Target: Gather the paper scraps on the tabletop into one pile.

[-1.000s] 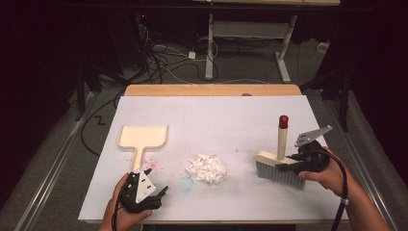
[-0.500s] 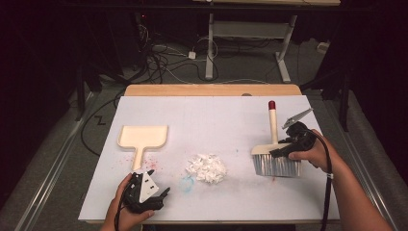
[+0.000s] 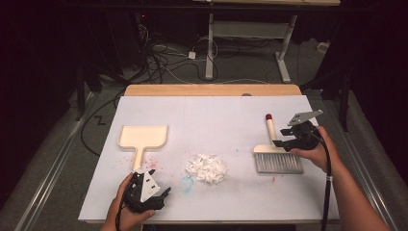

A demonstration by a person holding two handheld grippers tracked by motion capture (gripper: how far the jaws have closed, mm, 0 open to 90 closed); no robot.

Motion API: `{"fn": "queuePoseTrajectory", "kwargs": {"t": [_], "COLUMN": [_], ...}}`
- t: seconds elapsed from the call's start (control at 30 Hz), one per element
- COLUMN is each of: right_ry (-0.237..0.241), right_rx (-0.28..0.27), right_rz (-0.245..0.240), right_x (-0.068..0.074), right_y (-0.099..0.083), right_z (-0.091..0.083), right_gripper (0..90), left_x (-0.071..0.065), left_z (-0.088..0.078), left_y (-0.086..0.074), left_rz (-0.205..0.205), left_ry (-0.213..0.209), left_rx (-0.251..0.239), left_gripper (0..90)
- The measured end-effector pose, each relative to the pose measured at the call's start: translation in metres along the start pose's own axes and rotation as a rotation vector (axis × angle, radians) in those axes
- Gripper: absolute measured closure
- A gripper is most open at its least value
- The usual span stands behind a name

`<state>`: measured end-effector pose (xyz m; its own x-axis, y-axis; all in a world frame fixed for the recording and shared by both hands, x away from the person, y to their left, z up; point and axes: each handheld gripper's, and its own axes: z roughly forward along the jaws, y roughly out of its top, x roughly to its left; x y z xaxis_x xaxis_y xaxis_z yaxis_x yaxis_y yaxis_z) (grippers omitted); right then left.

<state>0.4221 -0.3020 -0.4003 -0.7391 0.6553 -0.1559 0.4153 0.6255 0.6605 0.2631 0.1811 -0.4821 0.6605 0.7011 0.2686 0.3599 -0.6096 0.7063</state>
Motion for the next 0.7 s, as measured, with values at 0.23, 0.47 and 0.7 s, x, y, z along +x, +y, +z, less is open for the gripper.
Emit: {"fn": "queuePoseTrajectory", "kwargs": {"t": [0.23, 0.47, 0.7], "right_ry": [-0.155, -0.264, -0.310], "right_rx": [-0.234, -0.378, -0.353], "right_rz": [0.025, 0.104, 0.043], "right_x": [0.034, 0.064, 0.087], "right_y": [-0.013, -0.050, -0.073], "right_z": [-0.026, -0.044, -0.042], "right_gripper": [33.2, 24.3, 19.9], "left_x": [-0.001, 0.001, -0.001], "left_z": [-0.006, -0.008, -0.007], "left_y": [-0.002, -0.003, -0.001], "left_rz": [-0.002, -0.013, -0.003], "left_ry": [0.010, 0.025, 0.035], "left_rx": [-0.017, -0.020, -0.008], "left_gripper": [21.6, 21.6, 20.0]}}
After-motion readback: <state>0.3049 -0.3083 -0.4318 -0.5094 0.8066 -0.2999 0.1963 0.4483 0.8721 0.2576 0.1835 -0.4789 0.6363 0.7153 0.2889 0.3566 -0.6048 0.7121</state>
